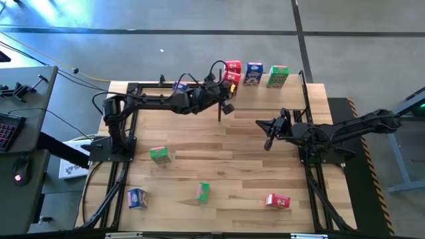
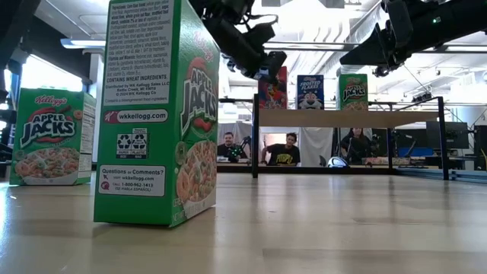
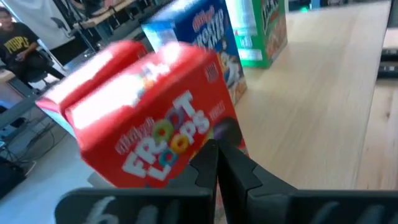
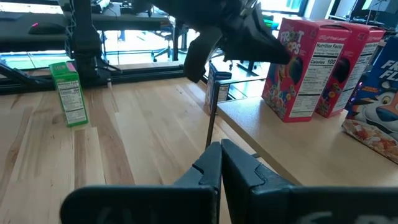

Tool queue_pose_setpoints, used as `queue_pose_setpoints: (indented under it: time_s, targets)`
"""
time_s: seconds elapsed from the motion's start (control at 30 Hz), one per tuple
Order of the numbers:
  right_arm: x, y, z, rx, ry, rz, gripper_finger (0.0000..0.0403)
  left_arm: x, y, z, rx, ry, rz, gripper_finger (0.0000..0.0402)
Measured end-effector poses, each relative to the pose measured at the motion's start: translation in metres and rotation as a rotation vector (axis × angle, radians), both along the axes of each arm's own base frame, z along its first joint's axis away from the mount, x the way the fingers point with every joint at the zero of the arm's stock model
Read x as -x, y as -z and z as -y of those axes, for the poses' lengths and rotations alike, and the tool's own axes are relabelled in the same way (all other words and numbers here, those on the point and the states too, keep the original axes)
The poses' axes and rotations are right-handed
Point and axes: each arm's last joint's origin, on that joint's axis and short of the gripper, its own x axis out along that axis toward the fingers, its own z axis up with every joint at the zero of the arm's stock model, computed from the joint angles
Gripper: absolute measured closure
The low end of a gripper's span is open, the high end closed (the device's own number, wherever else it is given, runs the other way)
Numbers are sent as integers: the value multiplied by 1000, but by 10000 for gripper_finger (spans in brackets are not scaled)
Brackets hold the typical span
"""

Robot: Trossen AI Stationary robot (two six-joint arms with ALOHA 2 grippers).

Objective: Stack cereal on shelf
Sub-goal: Adjust the red cereal box

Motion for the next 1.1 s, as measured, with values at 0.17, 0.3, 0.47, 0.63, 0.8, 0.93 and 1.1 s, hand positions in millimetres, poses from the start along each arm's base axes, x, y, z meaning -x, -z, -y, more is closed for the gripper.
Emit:
queue_pose_setpoints:
  time_s: [0.17, 0.3, 0.47, 0.63, 0.8, 0.93, 1.1]
  targets:
    - [0, 0, 0, 1, 0, 0, 402, 1, 0, -4, 12, -6, 9, 401]
    - [0, 0, 0, 1, -1, -1, 402, 2, 0, -7, 14, -15, 12, 401]
    - [0, 0, 0, 0, -1, 0, 402, 4, 0, -12, 23, -29, 19, 401]
    - [0, 0, 0, 0, -1, -1, 402, 2, 0, -7, 43, 34, 25, 401]
    - [0, 0, 0, 0, -1, -1, 402, -1, 0, 1, 54, 87, 25, 401]
    - [0, 0, 0, 1, -1, 0, 402, -1, 0, -2, 53, 80, 25, 401]
    - [0, 0, 0, 0, -1, 0, 402, -2, 3, -6, 50, 71, 34, 401]
